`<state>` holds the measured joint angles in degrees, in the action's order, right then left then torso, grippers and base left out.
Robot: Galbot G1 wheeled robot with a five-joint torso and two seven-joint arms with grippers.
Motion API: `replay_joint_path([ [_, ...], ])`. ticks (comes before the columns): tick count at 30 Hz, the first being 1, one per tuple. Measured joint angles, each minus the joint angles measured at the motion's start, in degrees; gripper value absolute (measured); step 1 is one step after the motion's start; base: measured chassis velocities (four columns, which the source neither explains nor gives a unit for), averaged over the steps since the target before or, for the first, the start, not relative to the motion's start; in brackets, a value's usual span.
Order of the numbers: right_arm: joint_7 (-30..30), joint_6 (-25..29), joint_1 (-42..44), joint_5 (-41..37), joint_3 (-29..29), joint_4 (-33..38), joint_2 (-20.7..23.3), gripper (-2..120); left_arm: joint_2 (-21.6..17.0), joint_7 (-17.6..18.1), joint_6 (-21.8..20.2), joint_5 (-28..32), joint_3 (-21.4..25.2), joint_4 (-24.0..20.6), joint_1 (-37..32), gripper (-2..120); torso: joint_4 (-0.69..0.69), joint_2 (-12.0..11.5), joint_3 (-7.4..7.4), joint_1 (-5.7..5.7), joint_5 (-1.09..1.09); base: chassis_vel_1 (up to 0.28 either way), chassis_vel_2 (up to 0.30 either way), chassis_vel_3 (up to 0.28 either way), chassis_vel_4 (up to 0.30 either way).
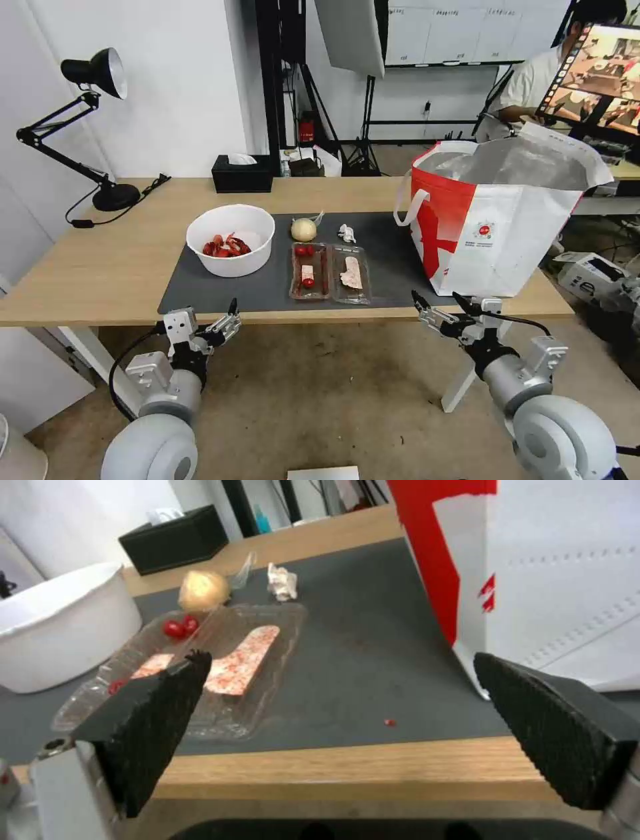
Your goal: Pick up the trash from the table and place it into the takeout bag.
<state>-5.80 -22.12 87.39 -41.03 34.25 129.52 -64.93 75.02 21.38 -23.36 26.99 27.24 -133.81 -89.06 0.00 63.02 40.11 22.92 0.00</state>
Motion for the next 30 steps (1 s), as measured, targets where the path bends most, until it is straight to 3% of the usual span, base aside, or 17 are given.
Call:
replay_joint_path([
  [9, -3.01, 0.13, -1.56, -8.21, -1.49, -0.68, 0.21, 100, -0.73, -0.43, 0.07, -1.91, 0.49, 0.12, -0.48, 100, 0.00, 0.00, 0.00, 0.00, 0.00, 0.000, 0.000, 0.000, 0.000],
  [12, -6.43, 0.14, -2.67, -17.97, -2.95, -0.20, 0.02, 100, -1.54, -1.16, 0.27, -3.43, 1.01, 0.38, -0.65, 100, 0.00, 0.00, 0.00, 0.00, 0.00, 0.000, 0.000, 0.000, 0.000],
  [13, -6.43, 0.14, -2.67, -17.97, -2.95, -0.20, 0.02, 100, -1.54, -1.16, 0.27, -3.43, 1.01, 0.38, -0.65, 100, 0.00, 0.00, 0.00, 0.00, 0.00, 0.000, 0.000, 0.000, 0.000],
  [16, -14.87, 0.80, -5.08, -39.56, -4.97, 1.87, -1.18, 100, -2.70, -1.60, 1.09, -3.87, 1.67, 0.57, -1.07, 100, 0.00, 0.00, 0.00, 0.00, -0.01, 0.000, 0.000, 0.000, 0.000],
  [18, -16.85, 1.50, -5.73, -43.15, -5.75, 2.06, -1.59, 100, -2.79, -1.62, 1.27, -3.92, 1.81, 0.61, -1.25, 100, 0.01, 0.00, 0.00, 0.00, -0.01, 0.000, 0.000, 0.000, 0.000],
  [25, -21.59, 4.54, -7.09, -50.95, -10.06, 2.11, -4.86, 100, -2.49, -1.65, 1.43, -3.98, 2.05, 0.45, -2.05, 100, 0.00, 0.00, 0.00, 0.00, 0.00, 0.000, 0.000, 0.000, 0.000],
  [30, -23.81, 5.37, -7.77, -51.25, -12.92, 0.96, -7.48, 100, -2.24, -1.66, 1.43, -3.98, 2.29, 0.45, -2.61, 100, 0.00, 0.00, 0.00, 0.00, -0.01, 0.000, 0.000, 0.000, 0.000],
])
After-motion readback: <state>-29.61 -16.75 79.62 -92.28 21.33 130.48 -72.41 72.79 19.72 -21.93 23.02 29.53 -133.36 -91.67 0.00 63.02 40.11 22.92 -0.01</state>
